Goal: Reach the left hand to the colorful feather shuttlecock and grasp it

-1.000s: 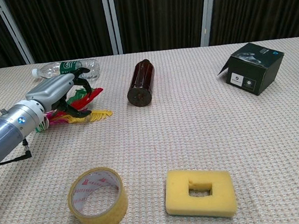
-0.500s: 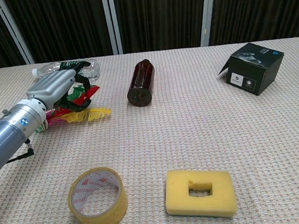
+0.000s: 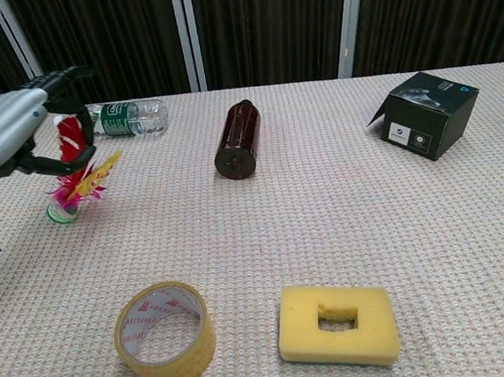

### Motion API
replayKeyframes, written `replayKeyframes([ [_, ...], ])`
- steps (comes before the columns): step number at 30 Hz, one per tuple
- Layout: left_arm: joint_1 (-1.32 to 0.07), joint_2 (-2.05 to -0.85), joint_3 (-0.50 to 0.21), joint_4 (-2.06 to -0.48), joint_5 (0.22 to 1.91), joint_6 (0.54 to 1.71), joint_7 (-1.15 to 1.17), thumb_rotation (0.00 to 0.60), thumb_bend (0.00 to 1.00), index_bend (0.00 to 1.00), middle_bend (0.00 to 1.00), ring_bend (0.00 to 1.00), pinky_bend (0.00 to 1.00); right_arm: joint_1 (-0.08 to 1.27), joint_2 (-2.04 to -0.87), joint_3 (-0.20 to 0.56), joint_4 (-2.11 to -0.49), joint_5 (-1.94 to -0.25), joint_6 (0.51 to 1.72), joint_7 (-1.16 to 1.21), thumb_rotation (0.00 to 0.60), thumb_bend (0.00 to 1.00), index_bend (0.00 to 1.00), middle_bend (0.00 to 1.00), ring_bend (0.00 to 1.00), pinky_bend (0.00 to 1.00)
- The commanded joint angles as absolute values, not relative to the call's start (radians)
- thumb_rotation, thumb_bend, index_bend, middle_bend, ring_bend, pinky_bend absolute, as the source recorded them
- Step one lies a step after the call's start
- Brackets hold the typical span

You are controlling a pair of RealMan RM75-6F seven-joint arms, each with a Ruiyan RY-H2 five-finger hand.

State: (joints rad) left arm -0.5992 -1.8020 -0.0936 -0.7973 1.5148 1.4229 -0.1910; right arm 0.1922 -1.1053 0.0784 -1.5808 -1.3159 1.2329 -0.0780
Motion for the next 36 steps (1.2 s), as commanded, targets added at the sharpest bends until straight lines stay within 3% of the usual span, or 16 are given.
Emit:
replayKeyframes([
  [1, -0.503, -1.630, -0.029, -0.990, 1.564, 1.510, -0.064, 0.600, 0.50, 0.70, 0.02, 0.00, 0.00, 0.190, -1.106, 0.080, -1.586, -1.314, 1.239, -0.083, 0.600, 0.05, 0.00, 0.00, 0.00, 0.00],
  [6, -0.433, -1.542, 0.005, -1.087, 1.570, 1.548, -0.007, 0.600, 0.49, 0.63, 0.01, 0.00, 0.00, 0.191, -1.108, 0.084, -1.586, -1.305, 1.240, -0.091, 0.600, 0.05, 0.00, 0.00, 0.00, 0.00],
  [10, -0.381, -1.503, 0.040, -1.106, 1.577, 1.562, 0.063, 0.600, 0.41, 0.50, 0.00, 0.00, 0.00, 0.190, -1.107, 0.089, -1.586, -1.293, 1.243, -0.095, 0.600, 0.06, 0.00, 0.00, 0.00, 0.00],
  [13, -0.318, -1.465, 0.055, -1.139, 1.581, 1.628, 0.091, 0.600, 0.34, 0.25, 0.00, 0.00, 0.00, 0.190, -1.113, 0.091, -1.586, -1.281, 1.246, -0.113, 0.600, 0.06, 0.00, 0.00, 0.00, 0.00],
  [14, -0.307, -1.457, 0.054, -1.151, 1.583, 1.643, 0.098, 0.600, 0.28, 0.10, 0.00, 0.00, 0.00, 0.190, -1.114, 0.091, -1.587, -1.279, 1.244, -0.117, 0.600, 0.06, 0.00, 0.00, 0.00, 0.00],
  [16, -0.276, -1.436, 0.048, -1.186, 1.584, 1.686, 0.090, 0.600, 0.22, 0.00, 0.00, 0.00, 0.00, 0.194, -1.117, 0.090, -1.588, -1.275, 1.238, -0.129, 0.600, 0.06, 0.00, 0.00, 0.00, 0.00],
  [27, -0.078, -1.285, 0.025, -1.517, 1.315, 1.685, 0.301, 0.600, 0.19, 0.02, 0.00, 0.00, 0.00, 0.180, -1.102, 0.081, -1.613, -1.294, 1.265, -0.129, 0.600, 0.06, 0.00, 0.00, 0.00, 0.00],
  [36, -0.086, -1.322, -0.022, -1.441, 1.275, 1.629, 0.361, 0.600, 0.17, 0.04, 0.00, 0.00, 0.00, 0.174, -1.108, 0.081, -1.612, -1.297, 1.285, -0.155, 0.600, 0.06, 0.00, 0.00, 0.00, 0.00],
])
